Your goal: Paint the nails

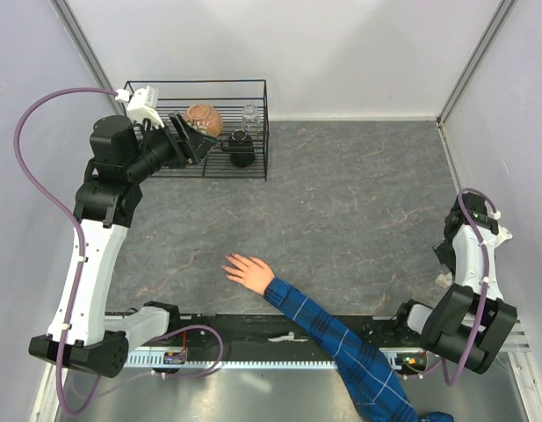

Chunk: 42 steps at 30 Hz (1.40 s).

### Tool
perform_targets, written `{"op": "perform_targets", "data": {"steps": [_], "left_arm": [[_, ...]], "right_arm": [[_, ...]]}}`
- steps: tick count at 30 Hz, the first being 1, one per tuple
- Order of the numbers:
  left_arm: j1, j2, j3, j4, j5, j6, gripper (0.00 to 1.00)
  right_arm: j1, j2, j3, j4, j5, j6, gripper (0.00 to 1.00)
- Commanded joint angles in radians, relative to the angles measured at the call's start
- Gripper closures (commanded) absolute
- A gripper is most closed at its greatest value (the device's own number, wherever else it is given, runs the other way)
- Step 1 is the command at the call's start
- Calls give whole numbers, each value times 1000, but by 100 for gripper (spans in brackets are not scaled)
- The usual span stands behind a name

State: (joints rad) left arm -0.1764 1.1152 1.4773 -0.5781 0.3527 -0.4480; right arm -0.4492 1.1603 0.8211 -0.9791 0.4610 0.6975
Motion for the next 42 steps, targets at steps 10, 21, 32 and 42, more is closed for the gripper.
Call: {"op": "perform_targets", "data": {"steps": [10,21,32,42], "left_arm": [[-3,3,37,-3,35,-4,31],[-3,5,29,-8,26,5,31],[-2,6,32,-25,6,22,31],[-2,14,52,-115,-72,23,33]], "right_arm": [[-29,18,-57,49,22,50,49],[-40,44,-60,42,59,66,54],[-45,76,-62,43,45,54,84],[254,93,146,77,42,-84,100]]}}
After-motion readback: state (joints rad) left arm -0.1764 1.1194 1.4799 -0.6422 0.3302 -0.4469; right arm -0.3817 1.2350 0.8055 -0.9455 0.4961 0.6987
